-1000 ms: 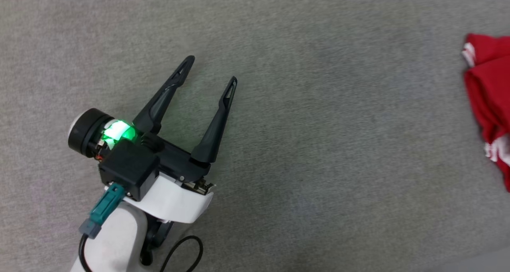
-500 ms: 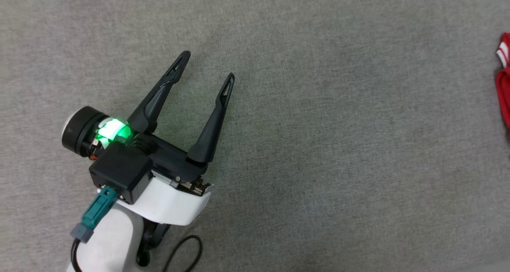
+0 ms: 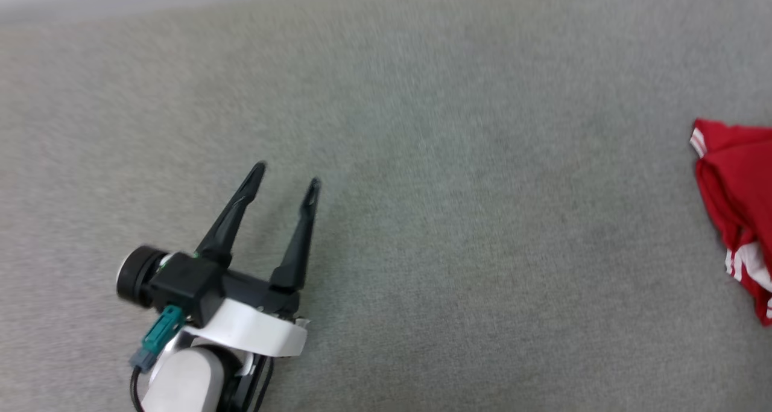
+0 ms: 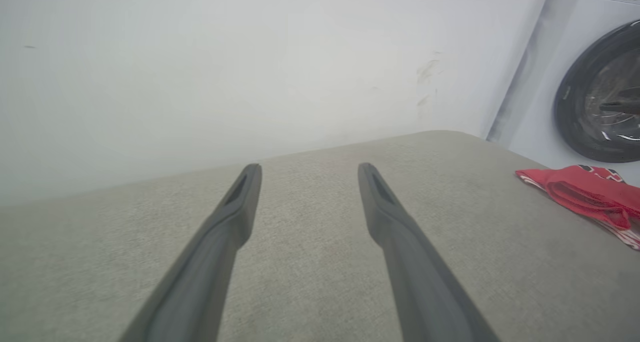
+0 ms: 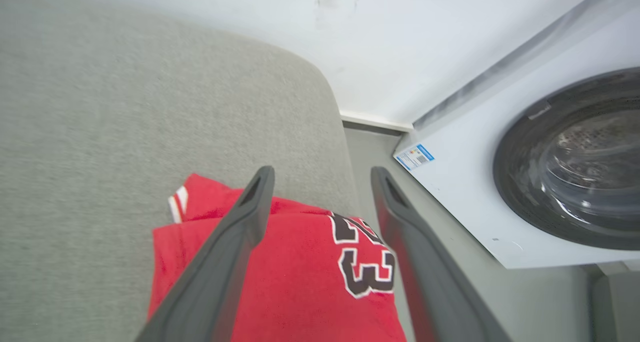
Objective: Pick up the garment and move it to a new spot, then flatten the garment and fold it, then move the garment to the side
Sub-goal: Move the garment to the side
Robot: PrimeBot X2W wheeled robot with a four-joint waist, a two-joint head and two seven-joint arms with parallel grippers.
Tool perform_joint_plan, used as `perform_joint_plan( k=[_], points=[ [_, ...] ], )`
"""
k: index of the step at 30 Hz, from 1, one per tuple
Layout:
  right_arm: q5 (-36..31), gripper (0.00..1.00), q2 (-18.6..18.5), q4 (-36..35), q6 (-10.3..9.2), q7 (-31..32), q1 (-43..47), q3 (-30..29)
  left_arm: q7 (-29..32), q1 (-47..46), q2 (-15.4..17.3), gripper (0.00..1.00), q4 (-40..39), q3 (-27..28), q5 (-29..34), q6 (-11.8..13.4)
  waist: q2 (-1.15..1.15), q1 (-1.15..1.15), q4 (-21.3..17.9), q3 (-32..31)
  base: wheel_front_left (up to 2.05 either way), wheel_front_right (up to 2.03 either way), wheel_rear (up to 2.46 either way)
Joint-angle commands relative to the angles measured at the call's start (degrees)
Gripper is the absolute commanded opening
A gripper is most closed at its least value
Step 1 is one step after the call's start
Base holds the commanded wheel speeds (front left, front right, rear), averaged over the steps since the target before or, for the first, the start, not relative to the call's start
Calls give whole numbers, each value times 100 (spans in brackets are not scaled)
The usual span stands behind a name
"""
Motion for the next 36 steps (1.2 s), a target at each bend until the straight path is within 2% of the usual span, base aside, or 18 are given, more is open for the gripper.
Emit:
perform_joint_plan(
  k=[1, 10, 17, 21, 23, 27, 36],
  points=[
    [155, 100, 186, -295, -8, 0, 182, -28, -58, 161, 16, 100, 60, 88, -69, 66, 0, 1, 212, -544, 0, 0, 0],
    [542, 100, 1321, -1914, -7, -270, 1109, -190, -183, 714, 4, 100, 321, 391, -308, 251, 0, 1, 556, -1264, 0, 0, 0],
    [677, 100, 2051, -2611, -7, -1068, 1961, -149, -227, 948, -31, 100, 548, 464, -383, 258, 0, 1, 756, -1528, 0, 0, 0],
    [852, 100, 2464, -2561, -6, -1627, 2408, -118, -251, 1042, -92, 100, 701, 498, -432, 210, 0, 1, 824, -1628, 0, 0, 0],
    [737, 100, 2443, -2441, -7, -1952, 2617, 52, -258, 1053, -95, 100, 763, 515, -405, 178, 0, 1, 848, -1652, 0, 0, 0],
    [789, 100, 2678, -2128, -6, -2403, 2881, 113, -268, 1106, -125, 100, 855, 581, -358, 114, 0, 1, 871, -1718, 0, 0, 0],
    [767, 100, 3007, -1653, -6, -2854, 3065, 138, -272, 1252, -324, 100, 916, 860, -234, -70, 0, 1, 837, -1828, 0, 0, 0]
  ],
)
